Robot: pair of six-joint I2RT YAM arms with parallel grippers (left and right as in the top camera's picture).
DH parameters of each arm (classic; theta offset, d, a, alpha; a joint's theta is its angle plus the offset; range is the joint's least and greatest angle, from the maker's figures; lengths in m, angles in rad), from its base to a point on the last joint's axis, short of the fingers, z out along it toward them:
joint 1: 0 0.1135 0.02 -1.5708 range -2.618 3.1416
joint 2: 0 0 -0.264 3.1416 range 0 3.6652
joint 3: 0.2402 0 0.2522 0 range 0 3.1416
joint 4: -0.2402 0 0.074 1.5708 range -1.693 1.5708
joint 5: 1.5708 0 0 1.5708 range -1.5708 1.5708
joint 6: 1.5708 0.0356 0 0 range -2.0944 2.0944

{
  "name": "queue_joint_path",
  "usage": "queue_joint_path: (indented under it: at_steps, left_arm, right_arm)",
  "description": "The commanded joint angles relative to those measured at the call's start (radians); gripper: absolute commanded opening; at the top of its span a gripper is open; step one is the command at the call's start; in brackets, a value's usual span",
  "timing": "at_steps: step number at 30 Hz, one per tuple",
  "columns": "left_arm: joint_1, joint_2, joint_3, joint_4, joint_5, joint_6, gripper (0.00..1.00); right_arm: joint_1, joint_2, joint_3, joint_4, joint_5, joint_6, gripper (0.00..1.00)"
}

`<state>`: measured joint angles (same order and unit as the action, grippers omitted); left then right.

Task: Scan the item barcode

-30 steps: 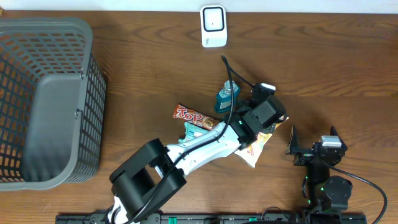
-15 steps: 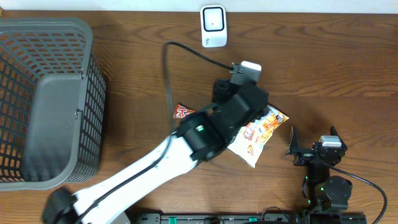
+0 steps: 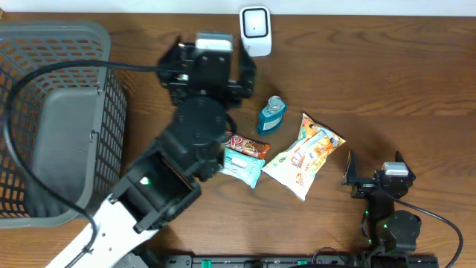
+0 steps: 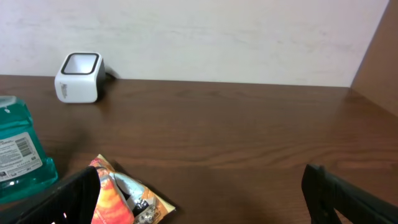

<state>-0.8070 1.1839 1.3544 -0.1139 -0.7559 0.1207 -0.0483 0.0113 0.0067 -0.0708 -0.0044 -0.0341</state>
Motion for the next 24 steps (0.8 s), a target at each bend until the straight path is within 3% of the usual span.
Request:
queue_joint_path:
  at_steps: [1,12,17,24]
  left_arm:
    - [0.052,-0.011,0.016,0.005,-0.076,0.217,0.94]
    - [0.190,-0.054,0.009,0.011,-0.076,0.224,0.96]
    - [0.236,-0.125,-0.009,-0.014,-0.063,0.140,0.96]
    - [0.256,-0.264,-0.013,-0.127,0.076,0.036,0.96]
  right_arm:
    - [0.003,-0.003,-0.001,-0.004,-0.005,-0.008,0.99]
    - [0.003,-0.003,-0.001,-0.004,-0.005,-0.008,0.99]
    - [0.003,-0.003,-0.001,-0.004,-0.005,-0.008,0.99]
    - [0.003,-0.003,-0.001,-0.004,-0.005,-0.008,0.99]
